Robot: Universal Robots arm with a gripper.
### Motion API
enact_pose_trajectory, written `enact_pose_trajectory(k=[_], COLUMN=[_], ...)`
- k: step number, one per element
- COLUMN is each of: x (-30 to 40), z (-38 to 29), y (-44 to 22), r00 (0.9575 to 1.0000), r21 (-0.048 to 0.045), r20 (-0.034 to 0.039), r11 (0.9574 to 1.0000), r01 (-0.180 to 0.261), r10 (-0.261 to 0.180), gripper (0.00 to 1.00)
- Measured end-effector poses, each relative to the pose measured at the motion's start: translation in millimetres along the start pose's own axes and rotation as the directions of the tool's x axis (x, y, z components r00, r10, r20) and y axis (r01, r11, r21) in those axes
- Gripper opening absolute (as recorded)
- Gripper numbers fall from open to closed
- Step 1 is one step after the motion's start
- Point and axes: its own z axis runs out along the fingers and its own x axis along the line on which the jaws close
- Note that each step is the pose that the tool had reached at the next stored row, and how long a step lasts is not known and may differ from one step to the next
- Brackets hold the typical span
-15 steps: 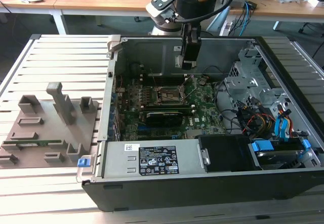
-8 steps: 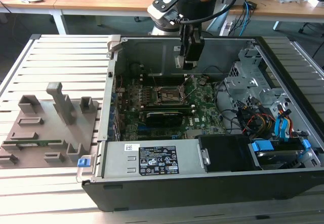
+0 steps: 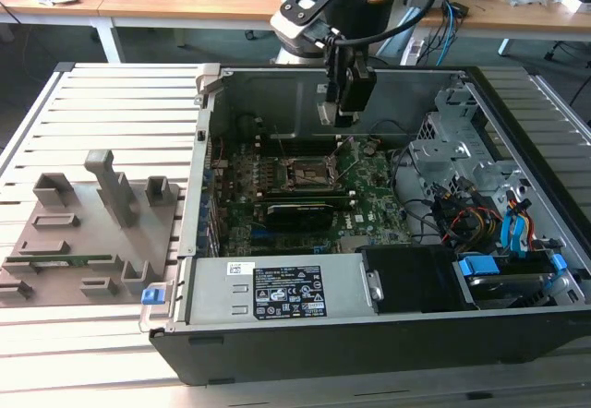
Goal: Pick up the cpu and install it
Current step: 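Place the cpu into insertion slot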
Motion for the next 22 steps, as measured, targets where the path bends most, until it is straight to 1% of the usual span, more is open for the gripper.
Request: enact_pose_trajectory(k=[2, 4, 6, 8, 11, 14, 15, 22], x=[0.8, 2.0, 2.1, 2.2, 2.3, 2.3, 2.3, 2.4], z=[0.8, 3.1, 4.4, 7.8, 14.3, 18.1, 20.4, 26.5], y=[-1.3, -4.9, -6.1, -7.6, -8.3, -8.5, -8.6, -8.9], r00=[1.0000, 1.0000, 1.0000, 1.0000, 1.0000, 1.0000, 1.0000, 1.0000], r21=[0.0001, 0.0001, 0.0000, 0.0000, 0.0000, 0.0000, 0.0000, 0.0000], r20=[0.0001, 0.0001, 0.0001, 0.0000, 0.0000, 0.0001, 0.0001, 0.0000], r11=[1.0000, 1.0000, 1.0000, 1.0000, 1.0000, 1.0000, 1.0000, 1.0000], r01=[0.002, 0.005, 0.005, 0.005, 0.005, 0.005, 0.005, 0.005], r10=[-0.002, -0.005, -0.005, -0.005, -0.005, -0.005, -0.005, -0.005], gripper=[0.55, 0.55, 0.55, 0.55, 0.55, 0.55, 0.55, 0.55])
